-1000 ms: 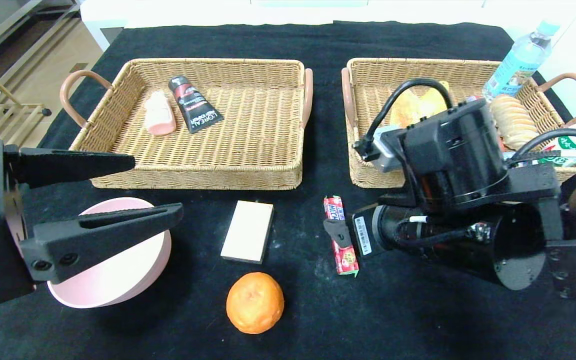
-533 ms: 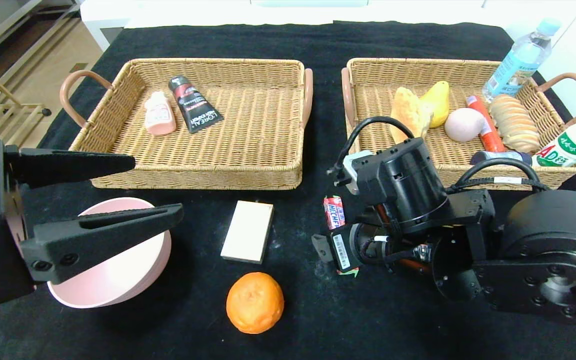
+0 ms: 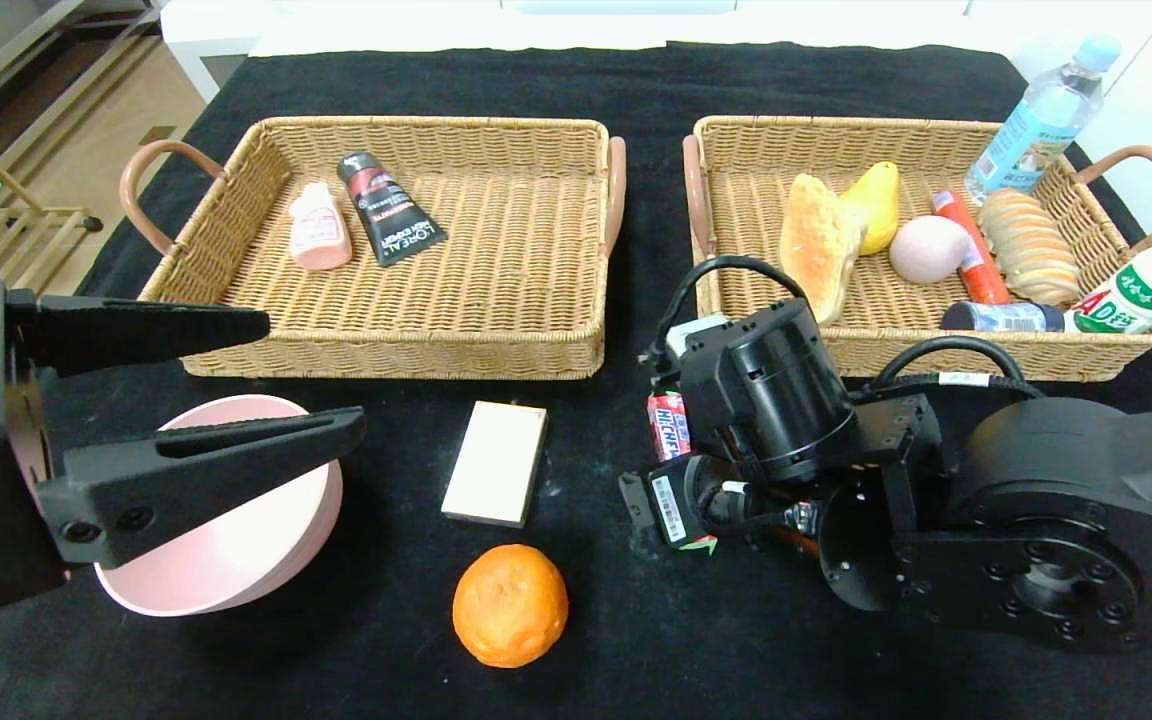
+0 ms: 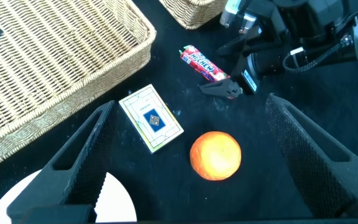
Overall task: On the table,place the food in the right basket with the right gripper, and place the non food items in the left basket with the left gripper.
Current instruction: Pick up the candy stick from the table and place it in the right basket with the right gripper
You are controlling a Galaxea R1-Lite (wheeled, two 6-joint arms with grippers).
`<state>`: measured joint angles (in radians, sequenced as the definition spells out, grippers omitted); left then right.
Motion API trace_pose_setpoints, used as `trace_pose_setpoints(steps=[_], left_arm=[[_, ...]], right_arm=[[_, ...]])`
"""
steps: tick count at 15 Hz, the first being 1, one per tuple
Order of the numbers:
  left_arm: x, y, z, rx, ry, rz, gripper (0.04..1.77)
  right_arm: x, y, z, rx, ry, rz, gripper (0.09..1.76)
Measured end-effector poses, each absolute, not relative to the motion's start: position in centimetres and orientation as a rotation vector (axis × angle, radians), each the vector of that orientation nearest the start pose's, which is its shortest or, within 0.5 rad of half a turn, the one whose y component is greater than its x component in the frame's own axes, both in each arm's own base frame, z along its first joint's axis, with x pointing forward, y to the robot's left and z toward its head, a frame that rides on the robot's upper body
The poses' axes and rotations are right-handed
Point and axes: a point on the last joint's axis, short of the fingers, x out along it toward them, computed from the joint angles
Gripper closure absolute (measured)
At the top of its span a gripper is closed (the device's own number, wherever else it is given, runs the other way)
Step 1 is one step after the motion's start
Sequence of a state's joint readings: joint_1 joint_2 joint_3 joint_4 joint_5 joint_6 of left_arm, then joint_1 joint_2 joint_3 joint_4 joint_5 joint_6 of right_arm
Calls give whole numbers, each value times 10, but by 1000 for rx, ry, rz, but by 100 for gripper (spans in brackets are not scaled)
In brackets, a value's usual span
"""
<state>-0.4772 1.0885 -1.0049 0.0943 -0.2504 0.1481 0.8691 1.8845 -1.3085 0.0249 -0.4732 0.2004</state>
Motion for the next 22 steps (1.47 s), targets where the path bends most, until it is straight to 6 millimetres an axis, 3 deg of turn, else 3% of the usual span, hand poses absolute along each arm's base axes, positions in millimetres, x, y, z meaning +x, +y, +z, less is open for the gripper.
trace_pose_setpoints(steps=[2, 6, 9, 10, 11, 22], left_arm=[[123, -70, 308, 162, 127, -739, 9], [122, -72, 308, 162, 129, -749, 9], [122, -72, 308, 163, 129, -750, 9], [122, -72, 308, 163, 129, -749, 9], [122, -72, 308, 162, 129, -750, 9], [122, -71, 308, 162, 129, -750, 9]], right_arm=[[243, 271, 195, -183, 509, 333, 15], [243, 272, 193, -186, 514, 333, 78], [244, 272, 192, -189, 518, 332, 109], [244, 272, 192, -189, 517, 332, 146], [244, 272, 192, -189, 517, 332, 153], [242, 271, 193, -187, 517, 340, 153]])
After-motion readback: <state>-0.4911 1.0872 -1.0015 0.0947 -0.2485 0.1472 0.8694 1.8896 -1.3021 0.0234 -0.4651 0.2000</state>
